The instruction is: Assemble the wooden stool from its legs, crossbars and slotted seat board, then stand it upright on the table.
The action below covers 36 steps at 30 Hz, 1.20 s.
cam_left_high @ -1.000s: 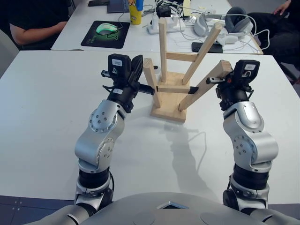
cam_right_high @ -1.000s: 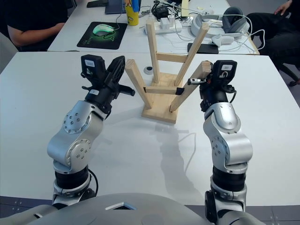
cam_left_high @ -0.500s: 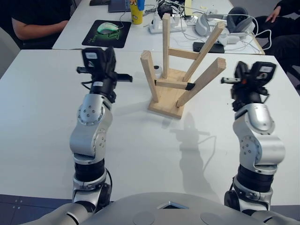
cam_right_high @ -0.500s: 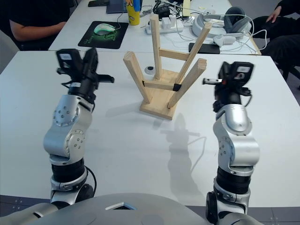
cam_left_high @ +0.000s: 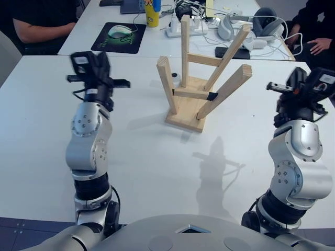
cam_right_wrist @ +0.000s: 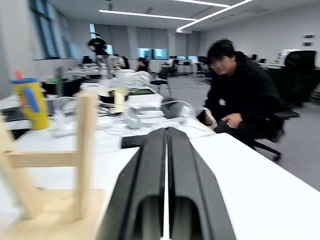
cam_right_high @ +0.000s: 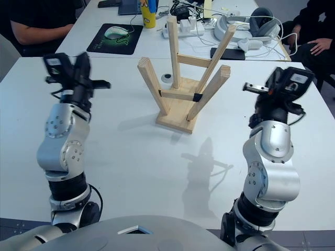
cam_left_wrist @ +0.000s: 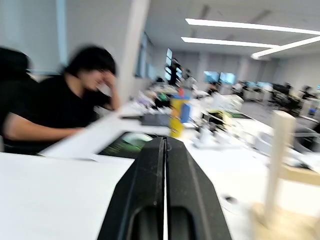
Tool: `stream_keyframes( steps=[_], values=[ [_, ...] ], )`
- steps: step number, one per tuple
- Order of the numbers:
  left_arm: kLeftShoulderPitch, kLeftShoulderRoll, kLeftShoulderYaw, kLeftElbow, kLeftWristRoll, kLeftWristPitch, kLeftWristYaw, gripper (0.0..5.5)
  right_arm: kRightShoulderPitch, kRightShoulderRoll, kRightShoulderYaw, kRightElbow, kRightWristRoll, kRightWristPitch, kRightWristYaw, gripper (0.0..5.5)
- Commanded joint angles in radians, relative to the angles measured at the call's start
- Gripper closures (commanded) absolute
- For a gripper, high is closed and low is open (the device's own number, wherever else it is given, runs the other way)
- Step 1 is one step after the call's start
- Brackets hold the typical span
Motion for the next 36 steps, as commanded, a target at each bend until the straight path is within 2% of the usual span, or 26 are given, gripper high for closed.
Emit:
stream_keyframes(
  steps=[1, 2, 4, 8, 12, 15, 22, 25, 27, 29, 36],
  values=[
    [-0.132, -0.081, -0.385, -0.043, -0.146, 0.131, -0.233, 5.48, -0.090, 0.043, 0.286, -0.007, 0.149, 0.067, 0.182, 5.50],
    [-0.133, -0.091, -0.425, -0.059, -0.154, 0.162, -0.236, 5.48, -0.086, 0.031, 0.295, 0.003, 0.149, 0.091, 0.193, 5.50],
    [-0.121, -0.088, -0.435, -0.075, -0.133, 0.176, -0.215, 5.48, -0.064, 0.021, 0.248, 0.022, 0.103, 0.100, 0.162, 5.50],
    [-0.070, -0.002, -0.337, -0.051, -0.029, 0.178, -0.144, 5.48, -0.023, -0.026, 0.110, 0.075, -0.032, 0.104, 0.057, 5.50],
    [-0.008, 0.044, -0.291, -0.064, 0.015, 0.177, -0.108, 5.48, -0.057, -0.015, 0.027, 0.084, -0.050, -0.016, 0.063, 5.50],
    [0.028, 0.042, -0.287, -0.072, 0.023, 0.139, -0.106, 5.48, -0.094, -0.013, -0.005, 0.082, -0.046, -0.113, 0.085, 5.50],
    [0.019, 0.023, -0.256, -0.081, 0.073, 0.060, -0.059, 5.48, -0.112, -0.039, 0.003, 0.066, -0.047, -0.221, 0.150, 5.50],
    [0.008, 0.011, -0.233, -0.089, 0.114, 0.018, -0.014, 5.48, -0.064, -0.052, -0.089, 0.064, -0.102, -0.234, 0.101, 5.50],
    [0.008, 0.012, -0.217, -0.089, 0.142, -0.005, 0.009, 5.48, -0.058, -0.042, -0.203, 0.146, -0.112, -0.215, 0.047, 5.50],
    [0.008, 0.015, -0.200, -0.075, 0.161, -0.025, 0.022, 5.48, -0.053, -0.051, -0.260, 0.237, -0.107, -0.242, 0.046, 5.50],
    [-0.061, 0.010, -0.167, 0.024, 0.204, -0.083, 0.042, 5.48, -0.090, -0.076, -0.281, 0.396, -0.100, -0.330, 0.080, 5.50]
  ],
)
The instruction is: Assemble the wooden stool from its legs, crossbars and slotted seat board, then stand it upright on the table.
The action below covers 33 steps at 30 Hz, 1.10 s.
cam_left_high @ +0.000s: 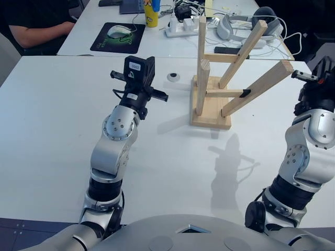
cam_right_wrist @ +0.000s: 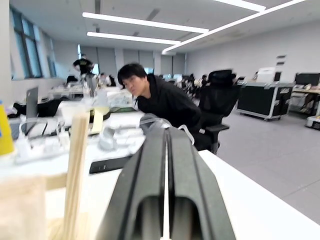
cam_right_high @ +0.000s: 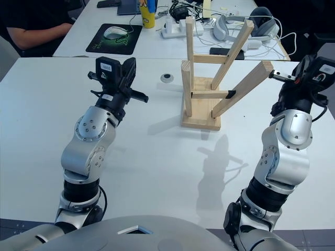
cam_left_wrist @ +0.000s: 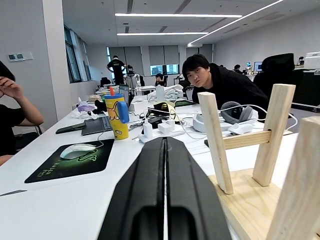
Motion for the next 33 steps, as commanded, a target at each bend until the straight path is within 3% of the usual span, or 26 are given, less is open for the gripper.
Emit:
stream_keyframes(
  steps=[1, 6, 10, 16, 33],
  values=[
    [-0.047, -0.003, 0.037, 0.040, 0.041, -0.033, 0.032, 5.48, -0.039, -0.019, -0.016, 0.044, 0.007, -0.044, 0.003, 5.50],
    [-0.051, -0.027, 0.050, 0.050, 0.039, -0.031, 0.033, 5.48, -0.053, -0.026, -0.002, 0.073, 0.038, -0.042, 0.037, 5.50],
    [-0.070, -0.066, -0.001, 0.085, 0.017, 0.001, -0.004, 5.48, -0.052, -0.026, 0.083, 0.088, 0.111, 0.044, 0.130, 5.50],
    [-0.083, -0.101, -0.035, 0.109, -0.004, 0.030, -0.040, 5.48, -0.044, -0.010, 0.122, 0.070, 0.130, 0.080, 0.131, 5.50],
    [-0.080, -0.036, 0.124, 0.094, 0.075, -0.007, 0.041, 5.48, 0.078, 0.000, 0.031, -0.115, 0.001, 0.088, -0.030, 5.50]
  ],
)
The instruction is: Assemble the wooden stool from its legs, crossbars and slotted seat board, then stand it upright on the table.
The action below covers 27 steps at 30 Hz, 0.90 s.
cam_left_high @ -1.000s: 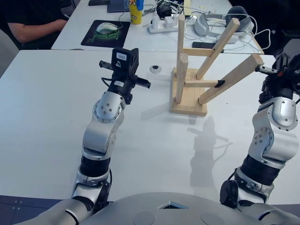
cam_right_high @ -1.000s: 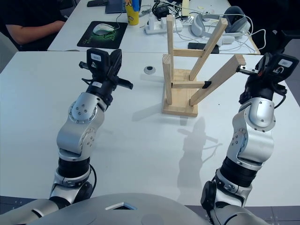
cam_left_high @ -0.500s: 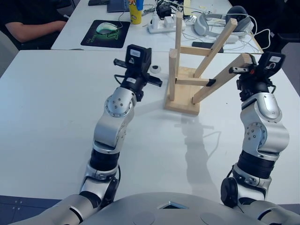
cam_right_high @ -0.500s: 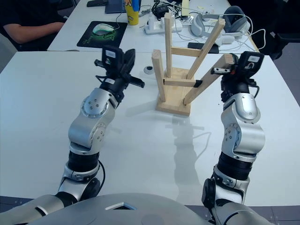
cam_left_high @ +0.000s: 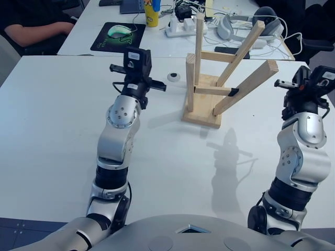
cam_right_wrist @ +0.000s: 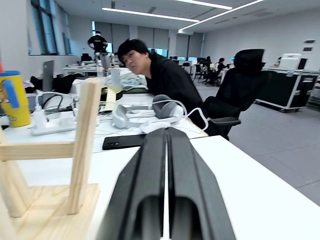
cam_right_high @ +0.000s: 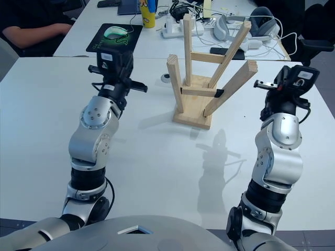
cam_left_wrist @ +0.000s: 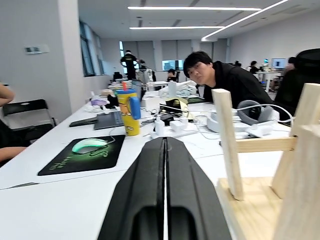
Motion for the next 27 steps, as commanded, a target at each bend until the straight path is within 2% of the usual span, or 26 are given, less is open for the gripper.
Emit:
stream_keyframes(
  steps=[1, 2, 4, 5, 6, 7, 8, 9, 14, 19, 24, 27],
  values=[
    [-0.017, 0.016, 0.038, 0.000, 0.021, -0.010, 0.022, 5.48, -0.001, 0.016, 0.001, -0.047, -0.006, 0.028, -0.021, 5.50],
    [-0.020, 0.010, 0.047, 0.004, 0.020, -0.016, 0.031, 5.48, -0.012, 0.024, 0.016, -0.053, 0.005, 0.029, -0.014, 5.50],
    [-0.046, -0.015, 0.020, 0.034, -0.010, -0.020, -0.002, 5.48, -0.050, 0.030, 0.148, -0.058, 0.097, 0.034, 0.118, 5.50],
    [-0.082, -0.091, -0.073, 0.054, -0.132, -0.006, -0.139, 5.48, -0.057, -0.014, 0.298, -0.103, 0.158, 0.058, 0.259, 5.50],
    [-0.142, -0.084, -0.255, 0.038, -0.133, 0.003, -0.263, 5.48, -0.041, -0.047, 0.407, -0.144, 0.226, 0.141, 0.345, 5.50],
    [-0.172, -0.151, -0.319, 0.042, -0.196, 0.044, -0.308, 5.48, -0.017, -0.055, 0.464, -0.173, 0.255, 0.183, 0.377, 5.50],
    [-0.186, -0.169, -0.369, 0.054, -0.211, 0.066, -0.342, 5.48, 0.011, -0.072, 0.495, -0.187, 0.271, 0.225, 0.394, 5.50],
    [-0.181, -0.158, -0.394, 0.064, -0.194, 0.072, -0.347, 5.48, 0.030, -0.087, 0.504, -0.182, 0.247, 0.221, 0.387, 5.50],
    [-0.099, -0.085, -0.306, 0.034, -0.178, 0.120, -0.320, 5.48, 0.025, -0.144, 0.401, -0.067, 0.141, 0.211, 0.311, 5.50],
    [-0.040, -0.004, -0.238, -0.027, -0.154, 0.035, -0.316, 5.48, 0.022, -0.148, 0.369, -0.002, 0.099, 0.148, 0.301, 5.50],
    [-0.016, 0.009, -0.234, -0.099, -0.173, -0.020, -0.332, 5.48, 0.047, -0.136, 0.376, 0.021, 0.074, 0.102, 0.295, 5.50],
    [-0.033, 0.031, -0.149, -0.140, -0.117, -0.113, -0.268, 5.48, 0.046, -0.120, 0.370, 0.031, 0.062, 0.087, 0.285, 5.50]
  ],
)
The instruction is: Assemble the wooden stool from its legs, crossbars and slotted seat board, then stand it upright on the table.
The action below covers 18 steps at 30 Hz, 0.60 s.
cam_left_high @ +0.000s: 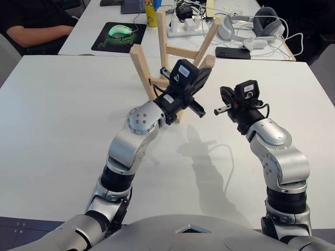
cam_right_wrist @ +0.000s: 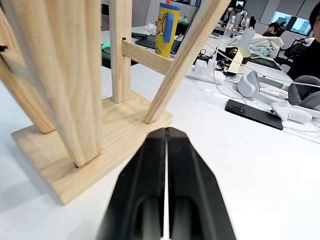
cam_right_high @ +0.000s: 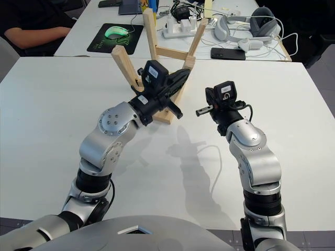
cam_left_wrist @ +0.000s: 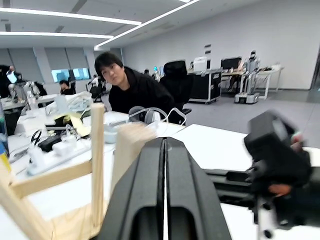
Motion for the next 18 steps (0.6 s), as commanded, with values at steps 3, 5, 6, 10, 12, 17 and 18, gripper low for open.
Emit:
stream_keyframes(
  steps=[3, 5, 6, 10, 12, 17, 18],
  values=[
    [0.000, 0.089, 0.234, -0.055, 0.154, -0.166, 0.172, 5.48, 0.002, 0.038, -0.008, 0.021, -0.031, -0.027, -0.029, 5.50],
    [0.011, 0.148, 0.316, -0.002, 0.202, -0.154, 0.214, 5.48, 0.007, 0.052, -0.007, 0.014, -0.037, -0.023, -0.042, 5.50],
    [0.007, 0.172, 0.348, 0.045, 0.205, -0.138, 0.216, 5.48, -0.001, 0.061, -0.008, 0.017, -0.037, -0.021, -0.049, 5.50],
    [-0.010, 0.209, 0.401, 0.171, 0.196, -0.117, 0.216, 5.48, -0.048, 0.101, -0.001, 0.045, -0.046, -0.016, -0.074, 5.50],
    [-0.017, 0.213, 0.385, 0.218, 0.196, -0.113, 0.205, 5.48, -0.074, 0.122, 0.006, 0.066, -0.057, -0.019, -0.088, 5.50],
    [-0.071, 0.204, 0.360, 0.364, 0.180, -0.137, 0.173, 5.48, -0.149, 0.181, 0.048, 0.116, -0.080, -0.029, -0.111, 5.50],
    [-0.086, 0.199, 0.360, 0.395, 0.174, -0.148, 0.169, 5.48, -0.154, 0.189, 0.058, 0.120, -0.084, -0.029, -0.113, 5.50]
  ],
)
